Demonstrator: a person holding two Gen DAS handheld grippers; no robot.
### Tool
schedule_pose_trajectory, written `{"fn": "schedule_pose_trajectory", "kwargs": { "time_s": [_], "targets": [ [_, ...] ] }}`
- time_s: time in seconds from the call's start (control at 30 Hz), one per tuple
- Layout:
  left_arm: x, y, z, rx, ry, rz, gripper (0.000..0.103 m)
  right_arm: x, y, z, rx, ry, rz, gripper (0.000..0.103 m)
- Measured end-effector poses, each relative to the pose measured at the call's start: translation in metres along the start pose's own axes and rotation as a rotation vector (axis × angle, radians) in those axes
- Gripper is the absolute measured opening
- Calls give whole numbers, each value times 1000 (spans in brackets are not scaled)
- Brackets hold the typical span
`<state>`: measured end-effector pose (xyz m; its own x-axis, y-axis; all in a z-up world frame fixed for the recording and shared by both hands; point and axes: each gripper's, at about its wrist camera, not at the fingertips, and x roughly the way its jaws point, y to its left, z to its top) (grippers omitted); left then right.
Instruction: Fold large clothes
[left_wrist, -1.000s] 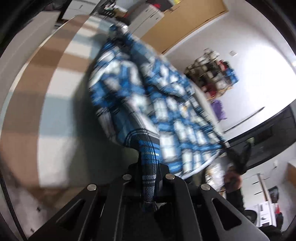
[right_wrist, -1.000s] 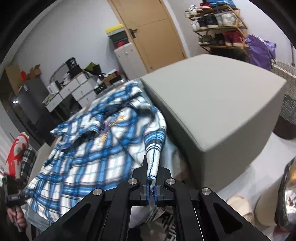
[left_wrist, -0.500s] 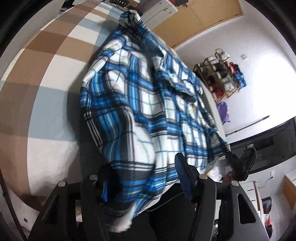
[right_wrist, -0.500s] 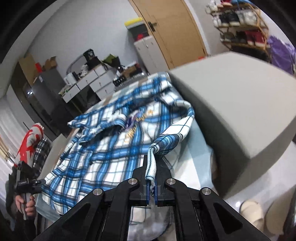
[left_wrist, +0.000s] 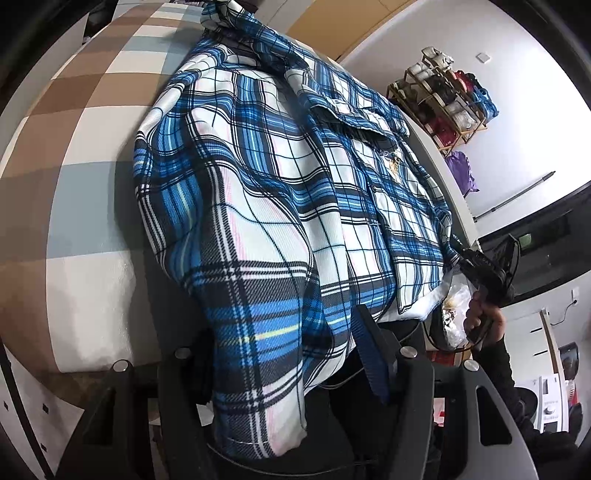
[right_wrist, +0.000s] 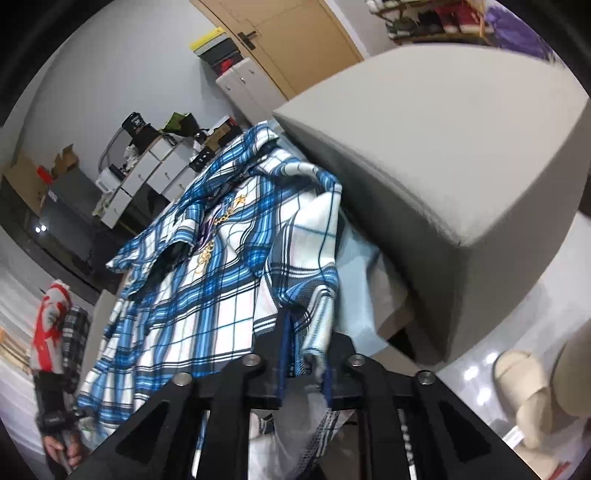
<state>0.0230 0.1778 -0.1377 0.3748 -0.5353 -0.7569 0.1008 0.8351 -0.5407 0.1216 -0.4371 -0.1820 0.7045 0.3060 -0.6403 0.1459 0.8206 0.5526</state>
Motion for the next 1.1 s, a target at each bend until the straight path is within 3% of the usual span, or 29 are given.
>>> {"fn": "schedule_pose_trajectory", "kwargs": {
  "time_s": [0.07, 0.2, 0.37, 0.43, 0.5, 0.6, 0.67, 0.7, 0.77, 0.9, 0.97, 1.1],
  "targets": [
    [2, 0, 0, -3, 6, -3, 39, 0, -2, -1, 17, -2, 33, 31],
    [2, 3, 1, -13, 14, -16, 38, -2, 0, -5, 23, 1, 123, 43],
    [4, -2, 2, -9, 28, -15, 38, 2, 13, -8, -40, -4, 119, 43],
    [5, -2, 2, -14, 29, -24, 39, 1, 17, -9, -58, -25, 121, 34],
    [5, -1, 2, -22, 23, -36, 39, -2, 21, -9, -81, -56, 85, 5],
    [3, 4, 2, -44, -3, -48, 38, -6, 22, -9, -91, -75, 40, 4],
    [1, 7, 1, -57, -27, -49, 27, -15, 23, -10, -100, -105, 13, 3],
    [-1, 8, -1, -59, -34, -51, 14, -19, 22, -11, -102, -118, 6, 3],
    [-3, 12, -3, -69, -47, -60, 5, -33, 19, -13, -90, -146, 2, 3],
    [-9, 24, -1, -144, -52, -141, 2, -46, 4, -13, -45, -145, 10, 3],
    [-18, 26, 2, -176, -73, -220, 1, -47, -6, -12, -11, -126, 22, 3],
    [-39, 17, 17, -183, -128, -277, 1, -50, -10, -4, 39, -119, 58, 3]
  ]
}}
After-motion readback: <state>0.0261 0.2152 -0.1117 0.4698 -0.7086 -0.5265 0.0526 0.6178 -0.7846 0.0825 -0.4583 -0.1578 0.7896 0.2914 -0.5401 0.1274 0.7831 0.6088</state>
